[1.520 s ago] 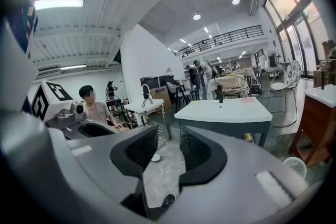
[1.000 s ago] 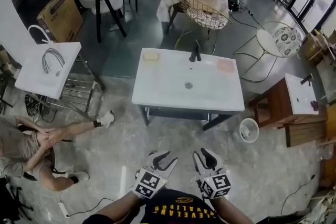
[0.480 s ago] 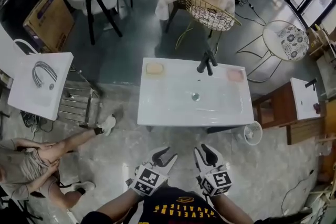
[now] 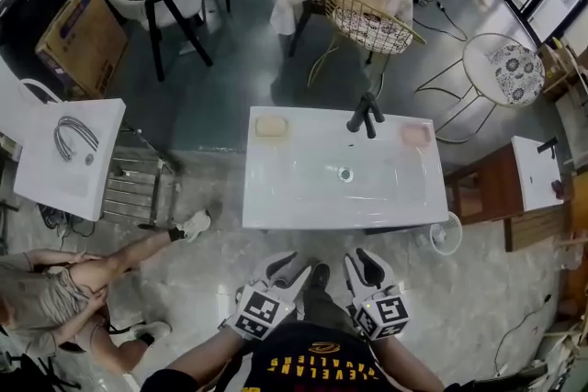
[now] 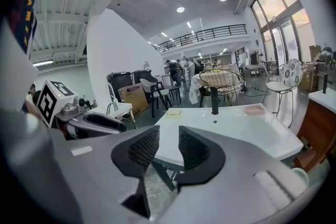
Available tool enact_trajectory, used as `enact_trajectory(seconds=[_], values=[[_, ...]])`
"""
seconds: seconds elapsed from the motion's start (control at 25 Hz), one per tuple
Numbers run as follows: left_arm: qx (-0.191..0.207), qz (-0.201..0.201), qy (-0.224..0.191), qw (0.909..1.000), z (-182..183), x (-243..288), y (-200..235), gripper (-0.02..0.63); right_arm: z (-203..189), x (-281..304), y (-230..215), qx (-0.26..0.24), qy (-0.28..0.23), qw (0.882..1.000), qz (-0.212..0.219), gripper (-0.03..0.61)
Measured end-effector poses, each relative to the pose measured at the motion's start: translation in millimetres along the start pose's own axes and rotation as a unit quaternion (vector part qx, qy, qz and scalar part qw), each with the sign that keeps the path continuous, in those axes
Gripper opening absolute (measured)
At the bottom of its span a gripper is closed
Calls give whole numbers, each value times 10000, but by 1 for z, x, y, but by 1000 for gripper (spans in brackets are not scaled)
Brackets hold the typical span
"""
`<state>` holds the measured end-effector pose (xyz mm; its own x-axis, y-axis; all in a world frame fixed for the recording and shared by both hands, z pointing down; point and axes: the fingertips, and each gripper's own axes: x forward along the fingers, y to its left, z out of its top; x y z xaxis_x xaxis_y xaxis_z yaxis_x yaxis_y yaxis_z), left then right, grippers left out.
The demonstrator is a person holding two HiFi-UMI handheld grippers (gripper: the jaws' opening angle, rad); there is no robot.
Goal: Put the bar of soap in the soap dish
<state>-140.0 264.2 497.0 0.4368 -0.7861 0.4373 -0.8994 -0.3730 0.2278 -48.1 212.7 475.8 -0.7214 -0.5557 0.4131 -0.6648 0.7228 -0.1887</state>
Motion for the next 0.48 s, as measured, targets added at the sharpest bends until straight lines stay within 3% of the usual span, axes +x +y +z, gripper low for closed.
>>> enact_trajectory(seconds=[0.48], values=[[217,543,-34,9983,41,38,51,144,34,64,-34,-50,-114,9988,475,112]])
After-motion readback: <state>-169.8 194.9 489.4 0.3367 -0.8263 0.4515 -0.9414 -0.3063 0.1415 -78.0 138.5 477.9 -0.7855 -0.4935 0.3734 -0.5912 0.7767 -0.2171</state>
